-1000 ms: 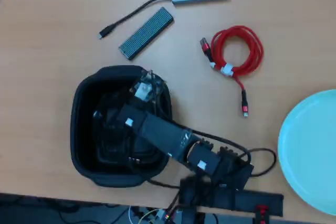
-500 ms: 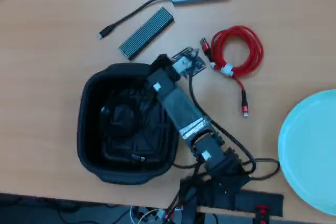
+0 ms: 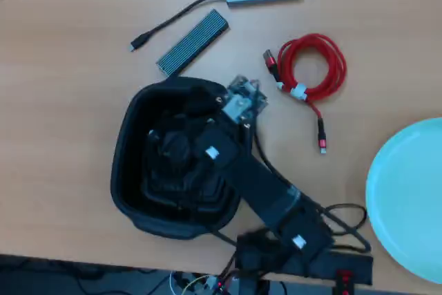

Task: Put a black charging cable in a black bowl and put a red charging cable in a green bowl

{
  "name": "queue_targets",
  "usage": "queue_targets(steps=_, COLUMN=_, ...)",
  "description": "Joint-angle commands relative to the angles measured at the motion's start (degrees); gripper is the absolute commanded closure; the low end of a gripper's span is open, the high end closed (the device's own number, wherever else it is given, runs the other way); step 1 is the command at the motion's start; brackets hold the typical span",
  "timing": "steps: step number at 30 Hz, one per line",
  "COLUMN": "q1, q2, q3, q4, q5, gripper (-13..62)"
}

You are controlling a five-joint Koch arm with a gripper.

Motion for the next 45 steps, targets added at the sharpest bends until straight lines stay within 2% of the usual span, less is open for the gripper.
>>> queue_targets(steps=1, q1=5.80, q2=3.87, q3=-3.16, q4=0.79, q5=-3.25, gripper=-7.5)
queue_targets(steps=7, q1=22.76, q2=3.78, q3=1.05, q4=0.79, q5=-12.83, gripper=-7.5)
queue_targets(steps=11, q1=28.56, q2=3.16, q3=5.71, q4=0.09, q5=-13.80, gripper=-7.6)
queue_targets(steps=15, q1=33.93, q2=-2.99, q3=9.40, q4=-1.85, q5=-13.80, gripper=-7.6)
queue_targets(steps=25, q1=35.60, q2=-23.03, q3=10.20, q4=-12.74, q5=-13.71, gripper=-7.5)
queue_targets(steps=45, q1=47.11, q2=-30.85, q3=3.16, q4=-12.74, q5=-17.14, gripper=-7.4)
